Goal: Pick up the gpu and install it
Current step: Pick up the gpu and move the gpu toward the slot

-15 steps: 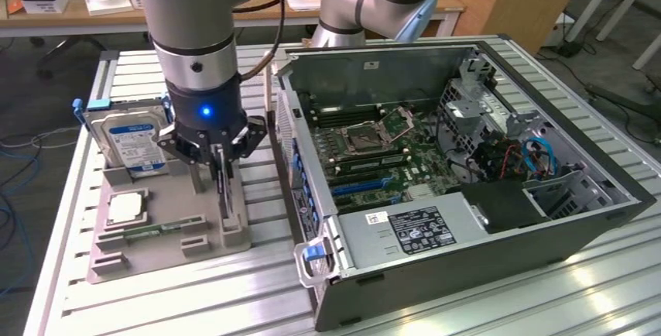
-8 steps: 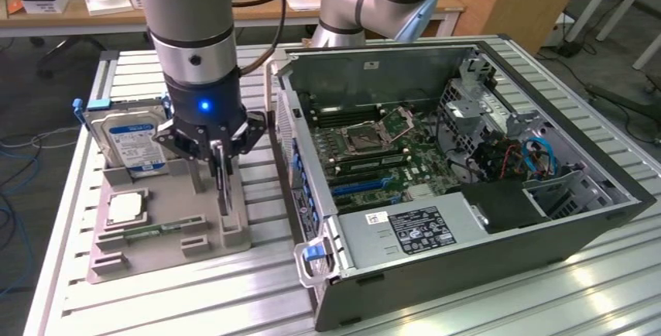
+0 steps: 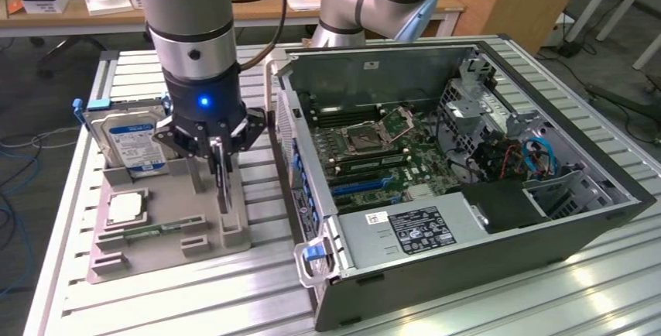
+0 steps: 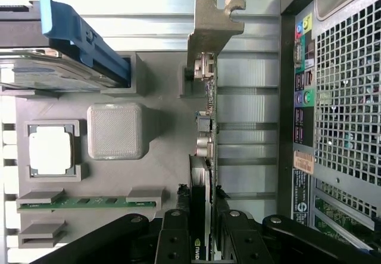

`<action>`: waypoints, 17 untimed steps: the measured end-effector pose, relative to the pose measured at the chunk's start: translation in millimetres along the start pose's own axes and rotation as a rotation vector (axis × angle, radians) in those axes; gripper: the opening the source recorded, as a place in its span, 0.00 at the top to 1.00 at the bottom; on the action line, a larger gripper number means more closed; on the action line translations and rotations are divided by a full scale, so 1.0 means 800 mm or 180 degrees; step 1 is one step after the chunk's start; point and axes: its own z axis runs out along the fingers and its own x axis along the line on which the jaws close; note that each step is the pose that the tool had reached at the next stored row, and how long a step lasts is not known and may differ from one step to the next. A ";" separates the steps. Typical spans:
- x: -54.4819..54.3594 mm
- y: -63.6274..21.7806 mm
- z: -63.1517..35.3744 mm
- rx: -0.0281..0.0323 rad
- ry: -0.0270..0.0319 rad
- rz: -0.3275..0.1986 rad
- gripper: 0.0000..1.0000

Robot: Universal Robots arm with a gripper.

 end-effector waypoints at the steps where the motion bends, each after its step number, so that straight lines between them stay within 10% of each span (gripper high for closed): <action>1: 0.000 0.000 -0.001 0.0000 0.0000 -0.0008 0.74; 17: 0.000 0.000 -0.008 -0.0001 0.0002 -0.0088 0.74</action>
